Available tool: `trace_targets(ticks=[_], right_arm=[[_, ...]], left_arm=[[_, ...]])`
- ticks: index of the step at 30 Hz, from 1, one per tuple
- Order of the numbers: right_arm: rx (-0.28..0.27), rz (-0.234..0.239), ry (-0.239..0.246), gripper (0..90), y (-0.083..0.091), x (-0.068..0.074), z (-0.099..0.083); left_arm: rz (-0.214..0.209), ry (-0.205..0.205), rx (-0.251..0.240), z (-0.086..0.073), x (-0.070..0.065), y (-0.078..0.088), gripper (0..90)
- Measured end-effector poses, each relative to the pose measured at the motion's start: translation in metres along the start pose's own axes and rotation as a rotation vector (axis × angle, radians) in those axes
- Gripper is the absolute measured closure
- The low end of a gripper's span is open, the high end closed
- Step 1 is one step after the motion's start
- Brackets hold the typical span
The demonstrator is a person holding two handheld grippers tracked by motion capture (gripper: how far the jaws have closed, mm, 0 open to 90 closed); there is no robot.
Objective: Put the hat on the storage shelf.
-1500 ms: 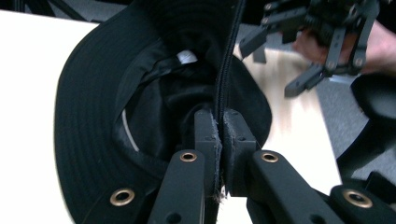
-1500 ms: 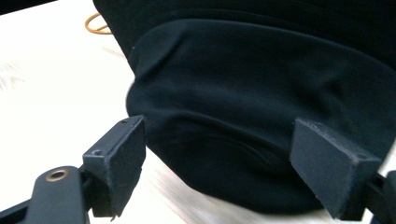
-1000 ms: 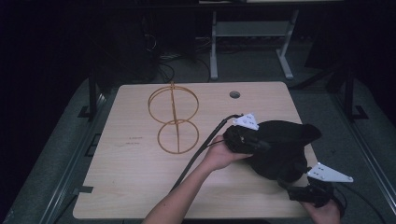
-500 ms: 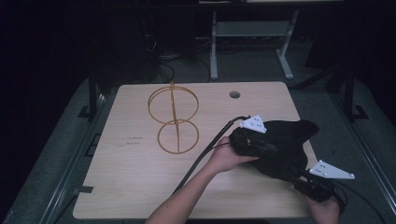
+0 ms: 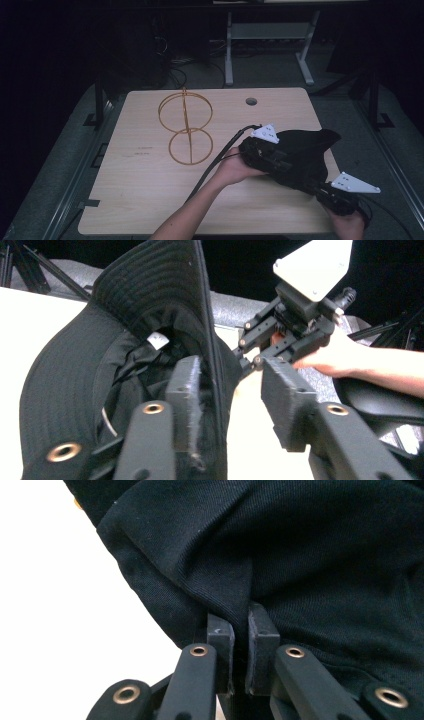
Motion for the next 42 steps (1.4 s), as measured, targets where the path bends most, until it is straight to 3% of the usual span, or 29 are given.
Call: trace_targets(ticks=[1, 3, 14, 17, 18, 19, 20, 21, 22, 25, 26, 29, 30, 33, 39, 42], right_arm=[[-0.001, -0.005, 0.013, 83.5, 0.001, -0.001, 0.002], [-0.003, -0.007, 0.032, 83.5, 0.001, -0.001, 0.003], [-0.015, -0.014, 0.063, 83.8, 0.005, -0.007, 0.01], [-0.013, -0.023, 0.075, 83.9, 0.008, -0.01, 0.014], [-0.013, -0.023, 0.075, 83.9, 0.008, -0.01, 0.014], [-0.023, -0.029, 0.072, 84.0, 0.01, -0.011, 0.018], [-0.023, -0.029, 0.072, 84.0, 0.01, -0.011, 0.018], [-0.032, -0.031, 0.063, 84.2, 0.011, -0.012, 0.022], [-0.032, -0.031, 0.063, 84.2, 0.011, -0.012, 0.022], [-0.04, -0.037, 0.074, 84.5, 0.011, -0.015, 0.029], [-0.04, -0.037, 0.074, 84.5, 0.011, -0.015, 0.029], [-0.062, -0.044, 0.066, 84.7, 0.014, -0.02, 0.04], [-0.062, -0.044, 0.066, 84.7, 0.014, -0.02, 0.04], [-0.069, -0.043, 0.068, 84.8, 0.017, -0.025, 0.05], [-0.064, -0.041, 0.079, 85.0, 0.019, -0.031, 0.066], [-0.074, -0.035, 0.076, 85.0, 0.019, -0.032, 0.072]], left_arm=[[0.055, -0.021, 0.01, -0.003, 0.003, 0.007, 48.0], [0.075, -0.026, 0.006, -0.006, 0.004, 0.017, 45.2], [0.129, 0.002, -0.039, -0.04, 0.004, 0.058, 39.1], [0.162, 0.023, -0.048, -0.062, 0.004, 0.075, 37.8], [0.162, 0.023, -0.048, -0.062, 0.004, 0.075, 37.1], [0.171, 0.037, -0.055, -0.074, 0.003, 0.083, 36.5], [0.171, 0.037, -0.055, -0.074, 0.003, 0.083, 36.0], [0.194, 0.039, -0.055, -0.088, 0.003, 0.092, 35.0], [0.194, 0.039, -0.055, -0.088, 0.003, 0.092, 34.8], [0.228, 0.059, -0.057, -0.114, 0.005, 0.106, 33.3], [0.228, 0.059, -0.057, -0.114, 0.005, 0.106, 33.2], [0.265, 0.073, -0.052, -0.138, 0.01, 0.116, 31.9], [0.265, 0.073, -0.052, -0.138, 0.01, 0.116, 31.9], [0.292, 0.1, -0.057, -0.158, 0.014, 0.124, 31.9], [0.306, 0.147, -0.082, -0.175, 0.02, 0.129, 31.7], [0.315, 0.149, -0.083, -0.178, 0.022, 0.129, 31.4]])
Point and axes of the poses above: each handheld gripper's, and its own axes: y roughly backward along the jaws, z roughly out of its top, x roughly to its left, the point moved 9 cm from there along -y, roughly forward along the jaws, and after that the axes turned 6 degrees about y, right-handed, at the moved point
